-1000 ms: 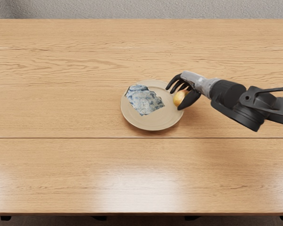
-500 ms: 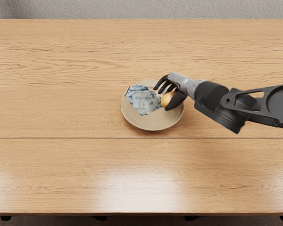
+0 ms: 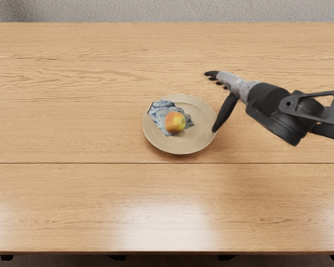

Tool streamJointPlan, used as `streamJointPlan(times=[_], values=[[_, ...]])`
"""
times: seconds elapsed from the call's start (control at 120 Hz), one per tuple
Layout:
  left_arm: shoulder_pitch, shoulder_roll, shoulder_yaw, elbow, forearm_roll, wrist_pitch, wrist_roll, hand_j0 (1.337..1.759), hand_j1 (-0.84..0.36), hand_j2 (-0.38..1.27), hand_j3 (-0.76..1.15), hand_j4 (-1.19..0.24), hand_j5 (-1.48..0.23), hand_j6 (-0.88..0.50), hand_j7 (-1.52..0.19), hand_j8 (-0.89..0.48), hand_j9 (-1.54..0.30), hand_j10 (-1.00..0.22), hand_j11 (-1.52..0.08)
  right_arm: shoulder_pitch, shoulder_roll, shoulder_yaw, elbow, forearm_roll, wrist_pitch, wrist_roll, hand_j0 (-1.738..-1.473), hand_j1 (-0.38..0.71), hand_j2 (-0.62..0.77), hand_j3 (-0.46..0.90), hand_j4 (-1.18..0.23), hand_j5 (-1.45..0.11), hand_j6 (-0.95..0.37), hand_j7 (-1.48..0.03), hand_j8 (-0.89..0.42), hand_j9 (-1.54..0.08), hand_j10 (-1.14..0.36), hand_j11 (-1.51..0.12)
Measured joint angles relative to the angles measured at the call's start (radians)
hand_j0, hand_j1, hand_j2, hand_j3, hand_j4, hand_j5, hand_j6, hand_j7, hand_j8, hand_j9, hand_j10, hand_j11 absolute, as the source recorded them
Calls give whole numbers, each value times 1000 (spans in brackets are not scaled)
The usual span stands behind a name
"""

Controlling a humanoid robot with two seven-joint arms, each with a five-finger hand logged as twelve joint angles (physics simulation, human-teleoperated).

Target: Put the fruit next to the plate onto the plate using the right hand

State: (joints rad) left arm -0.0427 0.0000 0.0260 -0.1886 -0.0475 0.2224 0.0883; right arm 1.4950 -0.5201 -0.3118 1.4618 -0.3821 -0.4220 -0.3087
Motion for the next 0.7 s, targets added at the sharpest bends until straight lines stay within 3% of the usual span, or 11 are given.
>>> streamJointPlan(times=[0.175,0.4,0.7], values=[[1,0,0,0,0,0,0,1658,341,2,0,-7,-9,-7,-9,-7,-9,-7,-9,-4,-207,11,0,6,359,1,-1658,-320,0,0,-27,-34,-27,-34,-27,-34,-25,-34],[1,0,0,0,0,0,0,1658,341,2,0,-7,-9,-7,-9,-7,-9,-7,-9,-38,-391,39,-4,8,749,8,-1658,-340,0,0,-10,-12,-11,-11,-11,-11,-10,-11],[1,0,0,0,0,0,0,1658,341,2,0,-7,-9,-7,-9,-7,-9,-7,-9,-93,-553,85,-42,27,902,12,-1658,-348,0,0,-5,-3,-7,-3,-6,-3,-5,-3]])
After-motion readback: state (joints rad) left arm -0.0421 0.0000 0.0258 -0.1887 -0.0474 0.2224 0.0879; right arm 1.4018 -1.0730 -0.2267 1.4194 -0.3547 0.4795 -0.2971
